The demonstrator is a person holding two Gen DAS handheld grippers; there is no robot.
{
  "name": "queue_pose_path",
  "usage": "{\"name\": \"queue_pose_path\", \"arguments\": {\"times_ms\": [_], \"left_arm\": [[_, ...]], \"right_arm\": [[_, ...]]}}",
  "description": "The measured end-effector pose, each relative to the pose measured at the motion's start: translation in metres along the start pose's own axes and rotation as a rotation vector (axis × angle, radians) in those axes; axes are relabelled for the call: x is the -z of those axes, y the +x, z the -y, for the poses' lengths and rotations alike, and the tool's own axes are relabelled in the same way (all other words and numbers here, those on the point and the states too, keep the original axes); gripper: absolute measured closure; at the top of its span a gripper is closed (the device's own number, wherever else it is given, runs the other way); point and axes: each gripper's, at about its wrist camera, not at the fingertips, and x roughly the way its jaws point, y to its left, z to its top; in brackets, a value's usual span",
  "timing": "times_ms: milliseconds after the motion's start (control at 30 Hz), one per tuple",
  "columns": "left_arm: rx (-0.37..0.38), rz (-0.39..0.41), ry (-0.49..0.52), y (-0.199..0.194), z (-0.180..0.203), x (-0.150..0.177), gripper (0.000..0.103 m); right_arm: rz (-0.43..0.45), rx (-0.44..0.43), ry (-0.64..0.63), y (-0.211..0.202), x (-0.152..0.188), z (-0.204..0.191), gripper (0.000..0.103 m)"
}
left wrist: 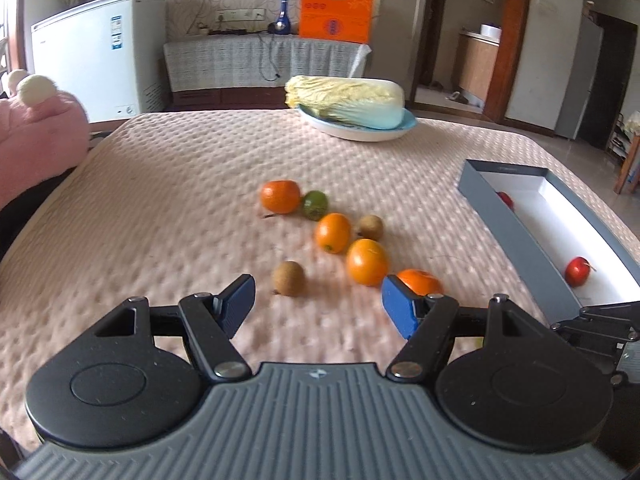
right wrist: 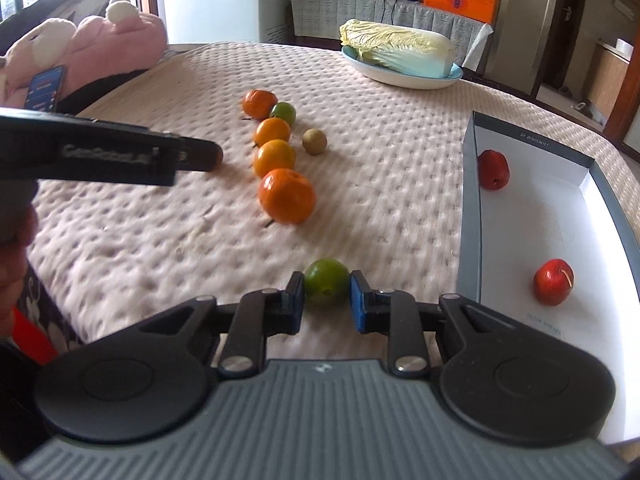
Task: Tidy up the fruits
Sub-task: 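Grasp the orange tangerine with the left gripper while right gripper holds the lime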
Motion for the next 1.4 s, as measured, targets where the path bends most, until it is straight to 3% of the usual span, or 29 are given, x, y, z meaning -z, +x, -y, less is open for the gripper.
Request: {"name": "queue_pose_path", "arguments": {"times_ms": [167,533,733,900,1000,1400], "left_arm": [[0.035,-0.009,0.022,0.01,0.023,0.002,0.028],[0.033,-0.037,0.065,0.035,0.053,0.008,0.028],[0.043,-0.063,0.024,0.047,0.05,0.009,0.03],[0.054,-0.065,0.003,0.052,0.049,0.009,0.042],[0.091,-0.063,0.001,0.053,0.05,0.008,0.058],[0.089,-0.059,0.001,0.046,0.045,0.005,0.06]], "right_arm": [[-0.001,-0.012,-0.007,-0.005,0.004,0.004,0.076],[-0.004,-0.011,-0.018,-0.005,0.005,0.003,0.076],[-0.004,-0.012,-0.022,-0.005,0.004,0.003,0.076],[-0.004,-0.012,-0.023,-0.005,0.003,0.003,0.076],[-0.004,-0.012,-0.023,-0.005,0.003,0.003,0.076],[0.001,-0.005,-0.021,-0.005,0.001,0.002,0.076]]}}
